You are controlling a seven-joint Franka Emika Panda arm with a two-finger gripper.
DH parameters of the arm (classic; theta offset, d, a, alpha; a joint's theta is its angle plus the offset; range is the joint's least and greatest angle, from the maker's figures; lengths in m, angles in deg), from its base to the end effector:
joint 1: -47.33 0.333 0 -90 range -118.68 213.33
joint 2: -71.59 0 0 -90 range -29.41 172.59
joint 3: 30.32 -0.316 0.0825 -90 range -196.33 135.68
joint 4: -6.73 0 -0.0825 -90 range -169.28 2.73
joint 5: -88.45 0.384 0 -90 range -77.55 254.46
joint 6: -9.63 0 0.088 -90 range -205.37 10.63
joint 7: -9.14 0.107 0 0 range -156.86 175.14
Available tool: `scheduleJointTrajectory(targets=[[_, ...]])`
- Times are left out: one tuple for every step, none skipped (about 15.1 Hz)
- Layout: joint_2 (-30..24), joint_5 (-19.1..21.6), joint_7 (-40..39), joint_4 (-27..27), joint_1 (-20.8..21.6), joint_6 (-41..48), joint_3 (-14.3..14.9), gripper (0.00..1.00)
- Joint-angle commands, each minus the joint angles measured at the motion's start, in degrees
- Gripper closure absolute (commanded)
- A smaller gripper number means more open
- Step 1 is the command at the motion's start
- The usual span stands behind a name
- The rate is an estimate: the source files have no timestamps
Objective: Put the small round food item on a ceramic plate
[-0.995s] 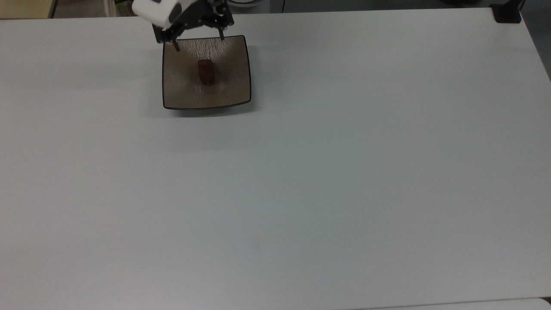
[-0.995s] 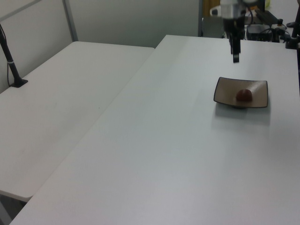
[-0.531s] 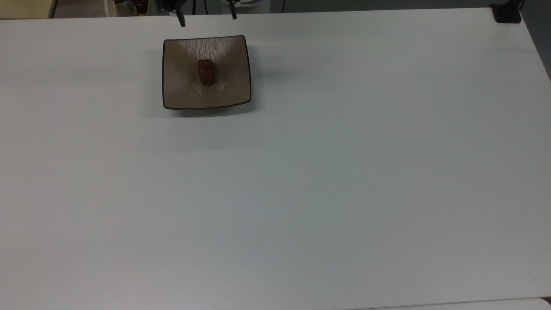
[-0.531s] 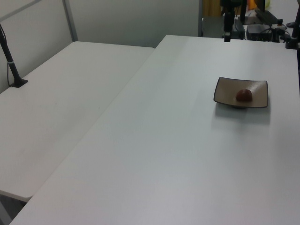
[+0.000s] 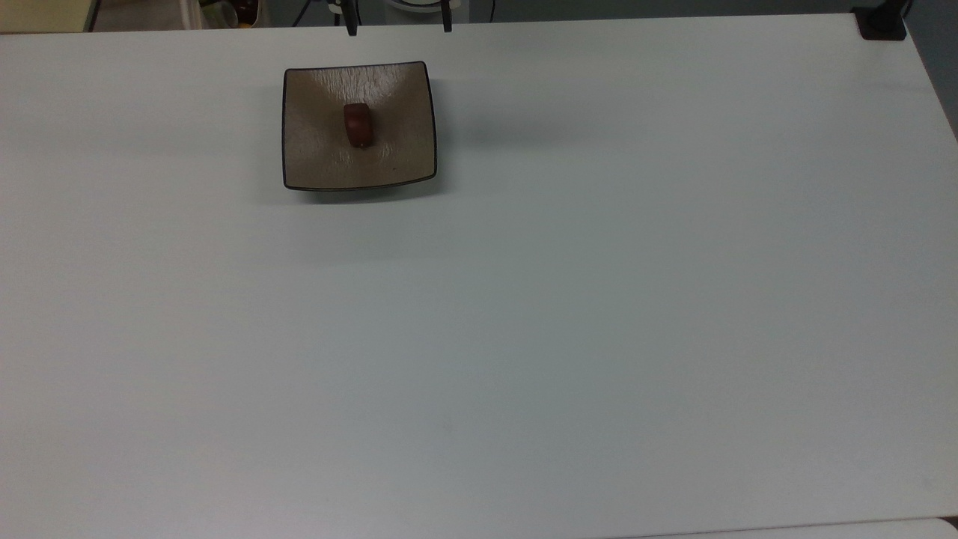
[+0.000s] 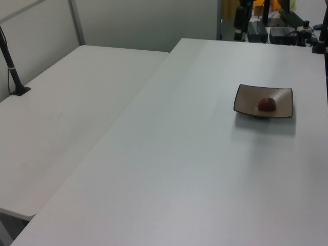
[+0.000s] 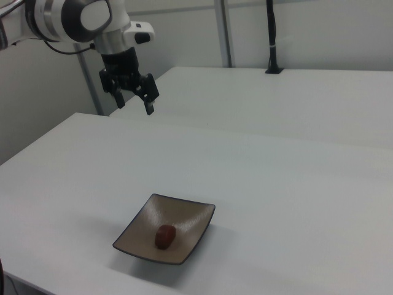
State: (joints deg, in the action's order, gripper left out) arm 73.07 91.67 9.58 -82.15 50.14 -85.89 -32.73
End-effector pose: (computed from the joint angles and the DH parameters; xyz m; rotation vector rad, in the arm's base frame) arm 0.5696 0.0572 0.6284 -3.0746 -0.1238 -0.1342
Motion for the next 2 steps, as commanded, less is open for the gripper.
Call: scheduleJointTrajectory(targets=[[-1.1, 0.0, 0.5, -0.8, 4.4, -1.7, 4.0, 0.00], [-0.8, 0.0, 0.5, -0.8, 4.4, -1.8, 4.0, 0.00]])
